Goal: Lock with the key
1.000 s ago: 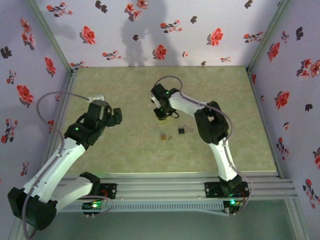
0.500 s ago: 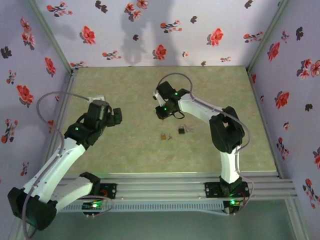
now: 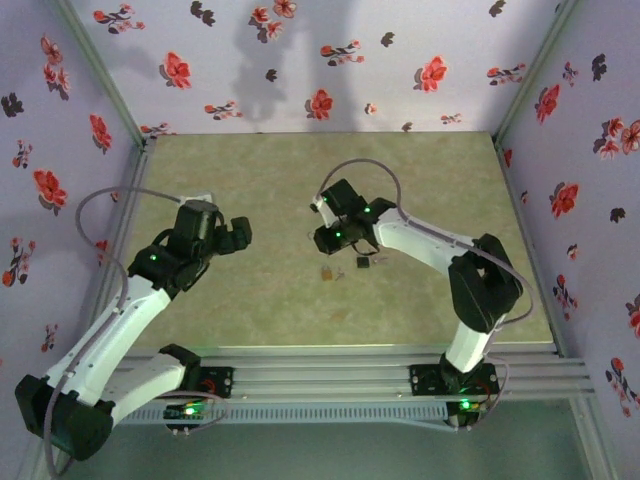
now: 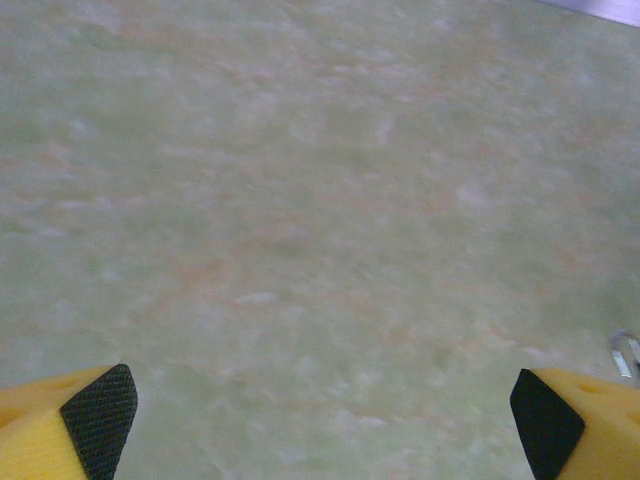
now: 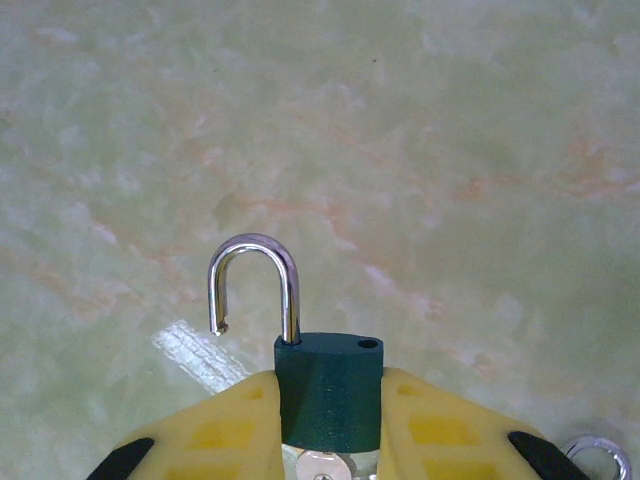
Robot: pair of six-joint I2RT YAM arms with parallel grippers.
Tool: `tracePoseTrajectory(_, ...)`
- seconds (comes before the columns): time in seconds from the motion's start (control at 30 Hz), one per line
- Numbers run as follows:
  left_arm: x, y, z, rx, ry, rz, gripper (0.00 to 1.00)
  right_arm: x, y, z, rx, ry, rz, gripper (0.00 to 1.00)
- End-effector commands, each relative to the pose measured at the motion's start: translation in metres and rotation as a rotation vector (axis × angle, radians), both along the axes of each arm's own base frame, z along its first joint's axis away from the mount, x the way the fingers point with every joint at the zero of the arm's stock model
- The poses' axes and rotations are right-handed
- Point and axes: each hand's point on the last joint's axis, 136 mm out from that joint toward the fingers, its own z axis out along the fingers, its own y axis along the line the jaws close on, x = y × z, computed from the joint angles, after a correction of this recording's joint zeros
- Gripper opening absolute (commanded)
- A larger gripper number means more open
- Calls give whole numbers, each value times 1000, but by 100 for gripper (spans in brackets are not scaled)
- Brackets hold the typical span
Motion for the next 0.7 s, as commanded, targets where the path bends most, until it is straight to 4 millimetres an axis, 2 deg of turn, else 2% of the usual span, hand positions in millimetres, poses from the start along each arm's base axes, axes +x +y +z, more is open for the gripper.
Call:
tracePoseTrajectory(0.0, -8, -30, 12, -193, 53, -59, 100, -8, 6, 18, 76, -32, -1, 22)
tracePoseTrajectory(0.17, -18, -58, 6, -399, 130, -95, 100, -22, 3, 23, 123, -44, 5, 22)
tracePoseTrajectory(0.3, -21, -73, 2, -521, 144, -106, 100, -28, 2, 27, 147, -53, 6, 22)
tracePoseTrajectory(0.43, -23, -84, -7, -556, 170, -117, 100, -32, 3, 28, 165, -59, 11, 22)
tracePoseTrajectory(0.67, -23, -106, -22, -569, 213, -151, 99, -39, 4, 19, 141, -59, 30, 22)
